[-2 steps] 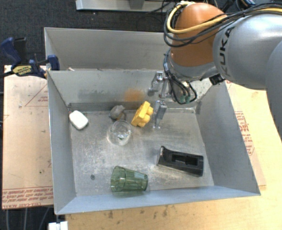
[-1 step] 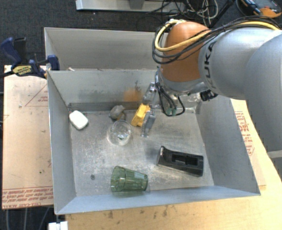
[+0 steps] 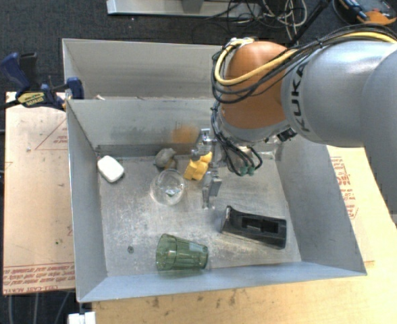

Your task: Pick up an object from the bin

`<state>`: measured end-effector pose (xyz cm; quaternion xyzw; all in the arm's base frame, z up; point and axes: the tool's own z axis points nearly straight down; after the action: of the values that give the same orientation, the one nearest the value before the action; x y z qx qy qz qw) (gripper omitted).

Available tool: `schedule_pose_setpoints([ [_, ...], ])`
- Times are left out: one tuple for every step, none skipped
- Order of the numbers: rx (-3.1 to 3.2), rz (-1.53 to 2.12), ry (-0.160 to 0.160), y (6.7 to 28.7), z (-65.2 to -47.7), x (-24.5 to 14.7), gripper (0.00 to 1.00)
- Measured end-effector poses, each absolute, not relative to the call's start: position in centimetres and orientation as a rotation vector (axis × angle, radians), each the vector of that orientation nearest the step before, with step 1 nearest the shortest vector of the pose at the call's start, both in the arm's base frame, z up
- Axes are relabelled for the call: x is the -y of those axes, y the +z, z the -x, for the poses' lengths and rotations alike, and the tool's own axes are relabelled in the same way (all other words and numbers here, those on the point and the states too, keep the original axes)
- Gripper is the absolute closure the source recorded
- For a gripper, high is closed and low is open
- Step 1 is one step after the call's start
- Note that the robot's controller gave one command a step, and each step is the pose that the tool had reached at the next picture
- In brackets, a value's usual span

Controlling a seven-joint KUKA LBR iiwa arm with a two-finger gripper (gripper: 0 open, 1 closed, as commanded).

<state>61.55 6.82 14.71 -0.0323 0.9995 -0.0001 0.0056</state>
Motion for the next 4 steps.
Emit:
schedule_pose_setpoints([
  [-3.130, 0.170, 0.001, 14.9, -61.1, -7.3, 0.00],
  [-3.129, 0.176, 0.003, 9.5, -62.1, -8.6, 0.00],
  [-3.127, -0.098, 0.005, 7.5, -62.5, -6.7, 1.00],
  [-3.127, -0.099, 0.006, 7.5, -62.5, -6.7, 1.00],
])
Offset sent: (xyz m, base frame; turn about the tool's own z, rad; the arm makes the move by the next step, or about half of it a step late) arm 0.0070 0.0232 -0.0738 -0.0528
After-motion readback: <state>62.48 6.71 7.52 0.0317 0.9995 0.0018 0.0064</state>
